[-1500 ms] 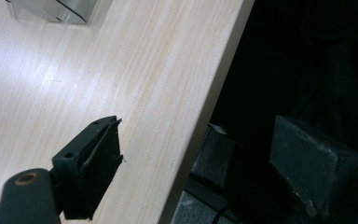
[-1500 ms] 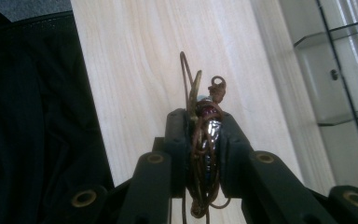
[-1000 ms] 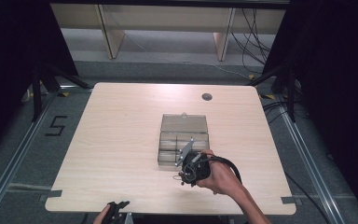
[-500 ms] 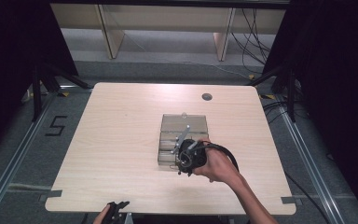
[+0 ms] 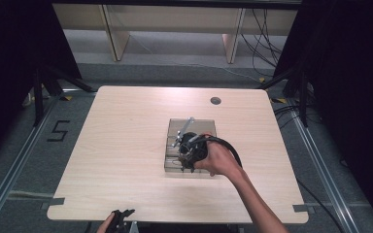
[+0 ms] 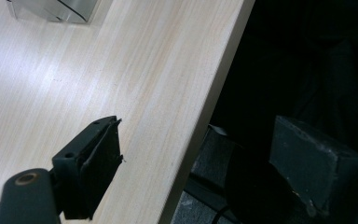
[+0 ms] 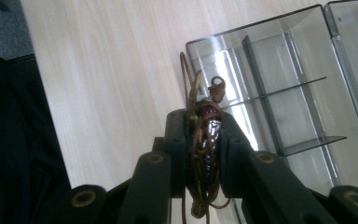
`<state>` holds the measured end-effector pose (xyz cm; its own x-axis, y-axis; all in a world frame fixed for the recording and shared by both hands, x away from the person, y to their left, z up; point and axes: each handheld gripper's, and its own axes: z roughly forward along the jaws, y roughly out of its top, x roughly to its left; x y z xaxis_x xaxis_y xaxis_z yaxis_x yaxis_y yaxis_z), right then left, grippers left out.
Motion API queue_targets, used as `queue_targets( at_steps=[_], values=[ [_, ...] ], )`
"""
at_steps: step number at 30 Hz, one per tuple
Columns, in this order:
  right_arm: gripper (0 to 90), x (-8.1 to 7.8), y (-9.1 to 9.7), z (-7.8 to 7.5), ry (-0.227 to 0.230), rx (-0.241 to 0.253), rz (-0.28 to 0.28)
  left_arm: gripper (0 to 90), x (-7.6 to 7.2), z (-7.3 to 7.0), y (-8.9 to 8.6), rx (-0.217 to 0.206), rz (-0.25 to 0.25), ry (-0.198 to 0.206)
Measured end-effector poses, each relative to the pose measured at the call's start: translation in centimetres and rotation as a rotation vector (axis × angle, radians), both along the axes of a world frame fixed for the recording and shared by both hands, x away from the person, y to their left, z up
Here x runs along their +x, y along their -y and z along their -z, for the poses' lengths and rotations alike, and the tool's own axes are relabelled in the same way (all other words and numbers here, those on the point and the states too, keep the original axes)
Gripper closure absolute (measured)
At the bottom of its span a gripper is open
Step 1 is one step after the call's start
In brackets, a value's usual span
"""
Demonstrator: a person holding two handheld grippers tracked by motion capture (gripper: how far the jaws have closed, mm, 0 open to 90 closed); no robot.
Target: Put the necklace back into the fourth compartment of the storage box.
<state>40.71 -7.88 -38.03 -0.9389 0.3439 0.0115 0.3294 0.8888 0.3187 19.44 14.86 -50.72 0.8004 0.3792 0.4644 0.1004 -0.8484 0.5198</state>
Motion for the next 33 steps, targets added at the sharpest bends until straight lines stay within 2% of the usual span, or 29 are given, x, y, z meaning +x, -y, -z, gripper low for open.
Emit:
queue_targets(
  at_steps=[11, 17, 18, 20, 22, 26, 27, 32, 33],
  values=[
    [77.6, 2.2, -1.4, 0.9, -0.006, -0.015, 0.021, 15.7, 0.0, -0.1, -0.1, 0.008, 0.003, 0.013],
    [77.6, 3.2, -2.1, 1.6, -0.026, -0.026, 0.04, 15.7, 0.0, -0.2, -0.1, 0.01, 0.003, 0.01],
    [77.6, 3.6, -2.2, 1.8, -0.02, -0.048, 0.028, 15.7, 0.0, -0.2, -0.1, 0.01, 0.004, 0.013],
    [77.5, 3.6, -2.4, 1.9, -0.033, -0.034, 0.033, 15.7, 0.0, -0.1, -0.1, 0.009, 0.003, 0.013],
    [77.5, 4.1, -2.7, 2.3, -0.041, -0.059, 0.034, 15.7, 0.0, -0.1, -0.1, 0.009, 0.004, 0.013],
    [77.4, 4.4, -3.0, 2.9, -0.042, -0.067, 0.036, 15.7, 0.0, -0.1, -0.1, 0.009, 0.003, 0.009],
    [77.4, 4.6, -3.1, 3.1, -0.046, -0.072, 0.037, 15.7, 0.0, 0.0, -0.1, 0.002, 0.007, -0.009],
    [77.3, 5.0, -3.7, 3.9, -0.067, -0.081, 0.047, 15.7, -0.1, -0.1, -0.2, 0.002, 0.002, 0.002],
    [77.3, 5.1, -3.8, 4.0, -0.064, -0.082, 0.043, 15.7, 0.0, -0.1, -0.2, 0.003, 0.005, -0.007]
  ],
)
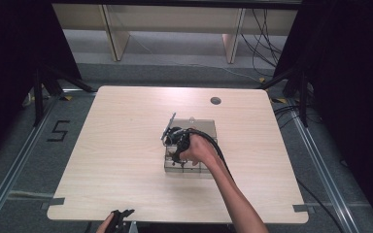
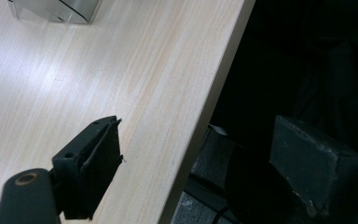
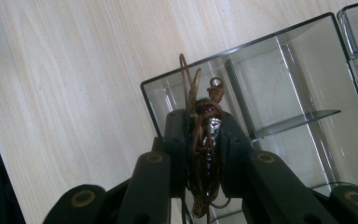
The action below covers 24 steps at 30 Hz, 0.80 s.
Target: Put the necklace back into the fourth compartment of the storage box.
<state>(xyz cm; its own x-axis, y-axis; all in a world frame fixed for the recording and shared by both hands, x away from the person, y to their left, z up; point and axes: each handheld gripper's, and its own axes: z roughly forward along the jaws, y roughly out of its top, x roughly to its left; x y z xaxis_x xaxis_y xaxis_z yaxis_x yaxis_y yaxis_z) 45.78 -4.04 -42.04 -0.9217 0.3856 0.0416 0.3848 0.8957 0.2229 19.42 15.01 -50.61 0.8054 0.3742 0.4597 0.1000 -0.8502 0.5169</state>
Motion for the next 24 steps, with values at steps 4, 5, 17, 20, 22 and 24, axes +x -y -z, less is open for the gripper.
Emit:
queue_targets(
  at_steps=[4, 5, 17, 20, 22, 24],
  values=[
    [77.3, 0.1, -0.4, 0.4, -0.004, 0.0, 0.003, 15.7, -0.1, 0.0, 0.0, -0.005, -0.003, 0.009],
    [77.3, 0.1, -0.4, 0.6, -0.007, -0.003, 0.002, 15.7, 0.0, 0.0, 0.0, -0.004, -0.001, 0.011],
    [76.5, 1.2, -1.3, 2.8, -0.055, -0.002, 0.019, 15.7, -0.1, -0.1, 0.0, -0.005, -0.002, 0.016],
    [76.0, 1.3, -1.3, 2.9, -0.051, 0.006, 0.02, 15.7, -0.1, -0.2, 0.0, 0.005, -0.002, 0.01],
    [75.3, 1.3, -1.3, 3.1, -0.055, 0.011, 0.01, 15.7, -0.1, -0.1, 0.0, 0.002, -0.008, 0.027],
    [73.9, 1.3, -1.3, 3.1, -0.063, 0.012, 0.018, 15.7, -0.1, -0.1, 0.0, -0.001, -0.003, 0.016]
  ],
)
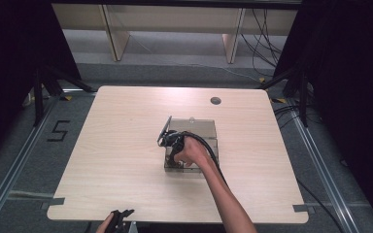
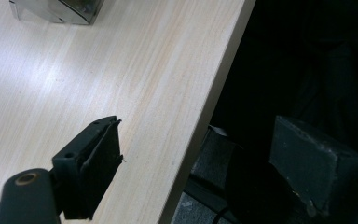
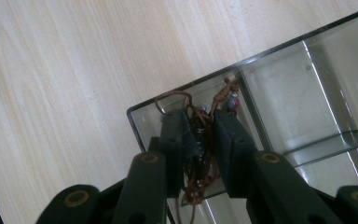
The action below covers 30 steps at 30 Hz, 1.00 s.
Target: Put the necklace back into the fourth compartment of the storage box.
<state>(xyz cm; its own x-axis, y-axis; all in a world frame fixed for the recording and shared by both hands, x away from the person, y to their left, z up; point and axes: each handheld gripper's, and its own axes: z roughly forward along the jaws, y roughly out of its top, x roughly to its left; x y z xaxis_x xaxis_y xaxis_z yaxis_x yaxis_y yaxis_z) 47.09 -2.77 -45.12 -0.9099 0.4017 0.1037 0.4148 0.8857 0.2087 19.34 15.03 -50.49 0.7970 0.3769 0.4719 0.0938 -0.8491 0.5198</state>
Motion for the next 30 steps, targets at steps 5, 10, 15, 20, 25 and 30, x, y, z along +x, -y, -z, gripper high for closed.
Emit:
queue_targets(
  at_steps=[5, 10, 15, 20, 25, 30],
  values=[
    [69.1, -0.1, 0.5, -0.6, 0.015, 0.012, 0.028, 15.7, 0.0, 0.0, 0.0, -0.001, 0.001, 0.0],
    [66.1, -0.3, 1.2, -1.8, 0.032, 0.029, 0.054, 15.7, 0.0, 0.1, 0.0, -0.004, 0.0, -0.009],
    [64.2, -0.6, 1.9, -2.5, 0.052, 0.053, 0.046, 15.7, 0.0, 0.1, 0.0, -0.001, -0.002, -0.007],
    [60.3, -1.0, 2.7, -3.2, 0.071, 0.074, 0.05, 15.7, 0.0, 0.1, 0.0, 0.022, 0.003, -0.004],
    [56.5, -1.6, 3.1, -3.5, 0.072, 0.087, 0.069, 15.7, 0.0, 0.1, 0.0, -0.004, -0.003, -0.007],
    [53.0, -1.9, 3.8, -3.9, 0.092, 0.112, 0.058, 15.7, 0.0, 0.1, -0.1, 0.002, -0.001, -0.004]
  ],
)
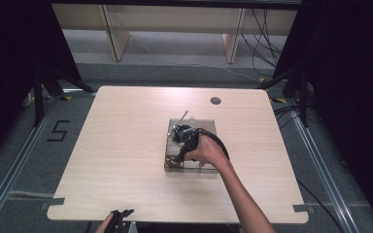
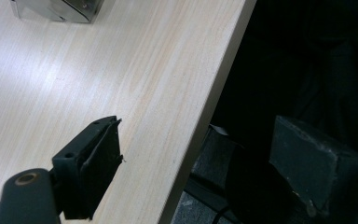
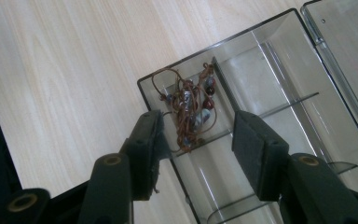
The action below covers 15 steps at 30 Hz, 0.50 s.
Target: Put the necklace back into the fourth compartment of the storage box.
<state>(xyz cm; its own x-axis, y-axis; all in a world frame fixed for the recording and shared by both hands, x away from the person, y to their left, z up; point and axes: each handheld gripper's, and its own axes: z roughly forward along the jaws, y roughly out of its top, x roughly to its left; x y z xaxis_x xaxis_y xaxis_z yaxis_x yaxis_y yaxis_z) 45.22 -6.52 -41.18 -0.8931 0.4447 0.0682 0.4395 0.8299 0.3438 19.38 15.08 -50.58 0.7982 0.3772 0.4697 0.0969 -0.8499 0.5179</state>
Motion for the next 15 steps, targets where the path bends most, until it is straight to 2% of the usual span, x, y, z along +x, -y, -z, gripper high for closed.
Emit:
queue_targets(
  at_steps=[1, 3, 4, 5, 15],
  values=[
    [51.6, -0.3, 0.4, -0.2, -0.007, 0.018, 0.008, 15.7, 0.0, 0.0, 0.0, -0.002, -0.001, -0.003],
    [50.9, -0.4, 0.6, -0.3, -0.005, 0.019, 0.009, 15.7, -0.1, 0.0, 0.0, 0.001, -0.001, -0.006],
    [50.5, -0.5, 0.8, -0.4, 0.002, 0.017, 0.015, 15.7, -0.1, 0.0, 0.0, -0.001, -0.001, -0.002],
    [50.4, -0.8, 1.4, -0.5, 0.015, 0.035, 0.021, 15.7, 0.0, 0.0, 0.0, 0.001, -0.002, -0.002],
    [48.6, -1.6, 3.5, -0.7, 0.021, 0.061, 0.028, 15.7, 0.0, 0.1, 0.0, -0.001, -0.003, -0.011]
  ],
)
